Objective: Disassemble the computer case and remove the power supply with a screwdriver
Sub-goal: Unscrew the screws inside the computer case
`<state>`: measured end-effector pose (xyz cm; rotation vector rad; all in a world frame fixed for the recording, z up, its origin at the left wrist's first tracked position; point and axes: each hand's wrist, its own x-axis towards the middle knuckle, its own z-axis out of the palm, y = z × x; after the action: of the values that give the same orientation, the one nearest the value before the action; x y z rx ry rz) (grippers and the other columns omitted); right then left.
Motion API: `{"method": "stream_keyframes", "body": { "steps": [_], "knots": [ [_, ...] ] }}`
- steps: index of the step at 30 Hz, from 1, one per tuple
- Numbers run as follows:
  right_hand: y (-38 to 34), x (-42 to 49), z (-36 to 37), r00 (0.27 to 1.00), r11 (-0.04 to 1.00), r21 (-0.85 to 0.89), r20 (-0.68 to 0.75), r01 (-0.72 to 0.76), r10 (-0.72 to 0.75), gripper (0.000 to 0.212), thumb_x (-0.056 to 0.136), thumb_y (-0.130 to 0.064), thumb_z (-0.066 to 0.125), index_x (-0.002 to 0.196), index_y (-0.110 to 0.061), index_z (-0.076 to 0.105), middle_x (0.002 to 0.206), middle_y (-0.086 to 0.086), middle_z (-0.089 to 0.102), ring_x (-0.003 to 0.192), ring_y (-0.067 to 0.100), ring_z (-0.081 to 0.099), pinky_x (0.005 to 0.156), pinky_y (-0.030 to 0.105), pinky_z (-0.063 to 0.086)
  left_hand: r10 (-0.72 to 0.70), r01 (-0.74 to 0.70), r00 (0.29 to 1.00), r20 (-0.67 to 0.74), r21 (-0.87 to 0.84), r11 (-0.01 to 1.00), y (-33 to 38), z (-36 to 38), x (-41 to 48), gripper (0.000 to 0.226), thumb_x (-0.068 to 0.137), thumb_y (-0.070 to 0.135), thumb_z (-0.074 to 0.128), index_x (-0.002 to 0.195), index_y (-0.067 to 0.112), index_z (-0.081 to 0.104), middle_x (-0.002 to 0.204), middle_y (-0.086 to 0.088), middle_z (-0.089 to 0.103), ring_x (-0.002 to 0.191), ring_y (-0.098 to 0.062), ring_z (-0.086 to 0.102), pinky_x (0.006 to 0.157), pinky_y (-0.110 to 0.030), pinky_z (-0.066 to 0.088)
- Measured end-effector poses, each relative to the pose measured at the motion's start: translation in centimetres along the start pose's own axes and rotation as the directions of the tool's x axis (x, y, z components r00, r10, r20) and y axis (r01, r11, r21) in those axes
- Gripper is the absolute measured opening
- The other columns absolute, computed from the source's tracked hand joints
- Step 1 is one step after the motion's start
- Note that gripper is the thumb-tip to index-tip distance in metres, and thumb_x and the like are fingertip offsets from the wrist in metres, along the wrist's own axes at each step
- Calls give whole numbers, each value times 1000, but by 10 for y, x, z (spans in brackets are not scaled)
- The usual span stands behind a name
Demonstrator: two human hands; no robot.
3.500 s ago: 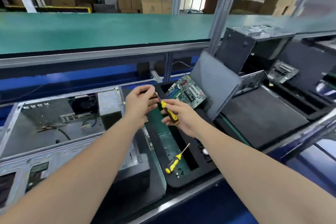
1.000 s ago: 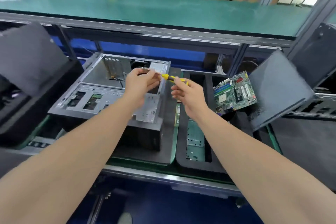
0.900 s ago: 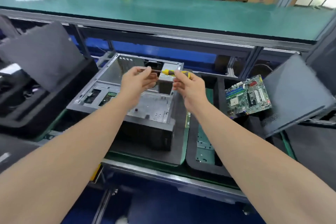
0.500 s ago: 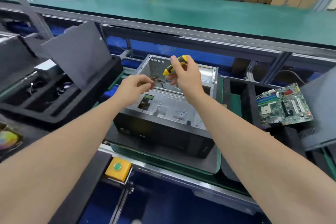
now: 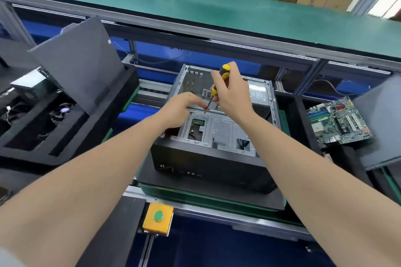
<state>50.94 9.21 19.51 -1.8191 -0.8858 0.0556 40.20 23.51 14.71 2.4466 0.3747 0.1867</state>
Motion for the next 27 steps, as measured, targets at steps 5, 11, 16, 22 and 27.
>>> {"method": "stream_keyframes", "body": {
  "steps": [5,11,16,22,27],
  "knots": [
    [9,-2,5,1000,999,-45,-10,-23,22,21,108,-39,55,97,-26,43,84,20,66,65,33,65,64,56,57,18,-19,999,32,28,999,-7,6,8,87,79,-23,34,106,55,62,145,8,56,140,-18,45,115,-41,41],
    [8,0,11,1000,996,-92,-5,-16,16,20,108,-40,55,98,-27,43,84,18,67,65,33,66,63,54,57,53,-53,999,10,53,997,-10,7,6,81,82,-22,35,118,42,71,144,7,58,140,-17,46,115,-41,40],
    [6,-1,12,999,990,-136,30,32,-28,20,109,-39,54,101,-24,42,79,17,66,62,33,65,62,53,55,75,-75,997,-4,56,996,-10,7,5,78,81,-23,37,116,38,72,142,5,60,140,-19,46,116,-43,39],
    [5,-1,12,996,984,-160,53,80,-72,20,109,-39,54,96,-34,39,77,10,67,61,27,65,62,52,55,61,-61,998,-7,54,997,-7,7,3,75,85,-20,38,115,41,70,143,5,59,140,-22,45,114,-45,39],
    [5,-1,11,997,985,-156,44,74,-68,23,109,-38,54,93,-39,38,78,8,68,60,23,66,61,51,56,45,-45,999,4,82,996,-7,9,3,75,87,-18,37,114,44,69,145,4,57,141,-25,43,111,-48,41]
  ]
}}
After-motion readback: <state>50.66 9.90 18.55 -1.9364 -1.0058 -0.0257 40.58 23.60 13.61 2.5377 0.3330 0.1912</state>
